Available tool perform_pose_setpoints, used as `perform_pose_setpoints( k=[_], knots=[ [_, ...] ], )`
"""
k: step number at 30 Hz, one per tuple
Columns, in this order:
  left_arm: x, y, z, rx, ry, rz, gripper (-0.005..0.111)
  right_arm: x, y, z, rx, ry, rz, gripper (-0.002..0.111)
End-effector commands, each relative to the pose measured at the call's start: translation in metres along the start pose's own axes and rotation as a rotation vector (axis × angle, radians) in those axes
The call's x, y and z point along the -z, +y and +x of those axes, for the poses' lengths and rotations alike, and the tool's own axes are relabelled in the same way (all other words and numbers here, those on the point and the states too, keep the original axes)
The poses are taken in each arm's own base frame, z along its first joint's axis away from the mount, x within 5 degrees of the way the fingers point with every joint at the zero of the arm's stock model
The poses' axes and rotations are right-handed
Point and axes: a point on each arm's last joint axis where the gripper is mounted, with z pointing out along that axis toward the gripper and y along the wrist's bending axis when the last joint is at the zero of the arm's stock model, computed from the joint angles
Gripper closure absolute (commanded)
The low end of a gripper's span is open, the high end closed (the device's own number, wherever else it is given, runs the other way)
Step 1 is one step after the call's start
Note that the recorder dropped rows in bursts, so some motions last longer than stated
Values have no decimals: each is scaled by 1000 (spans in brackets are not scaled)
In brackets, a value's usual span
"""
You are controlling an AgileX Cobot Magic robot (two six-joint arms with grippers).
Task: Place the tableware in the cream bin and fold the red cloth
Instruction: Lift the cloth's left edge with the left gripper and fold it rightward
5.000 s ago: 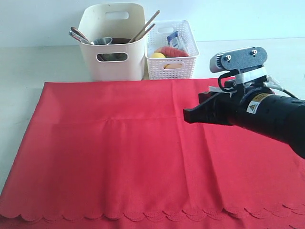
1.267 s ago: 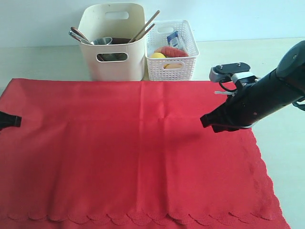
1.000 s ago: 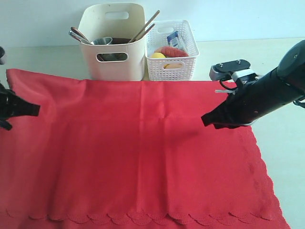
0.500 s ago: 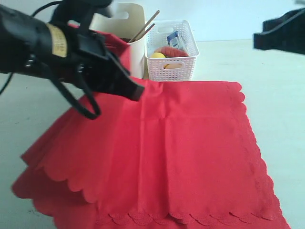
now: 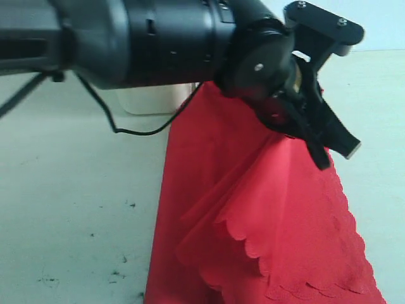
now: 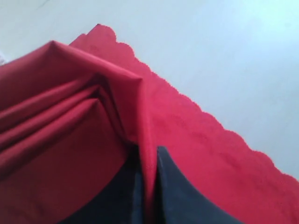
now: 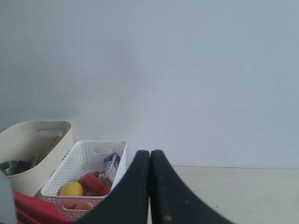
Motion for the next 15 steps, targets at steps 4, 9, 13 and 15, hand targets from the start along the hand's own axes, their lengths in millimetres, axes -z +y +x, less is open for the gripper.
perform_pose_setpoints(
  k=[4,9,13,15],
  knots=[
    [-37,-19,-17,2,-44,33,107,-2,-1,1,-3,1,10,108],
    [-63,-23,-13,0,-70,47,104,-2,-1,1,-3,1,10,108],
    [-75,-24,-12,1,-64,47,72,-2,-1,1,-3,1,10,108],
    [-75,-25,-13,1,-78,50,47,-2,-1,1,-3,1,10,108]
  ],
)
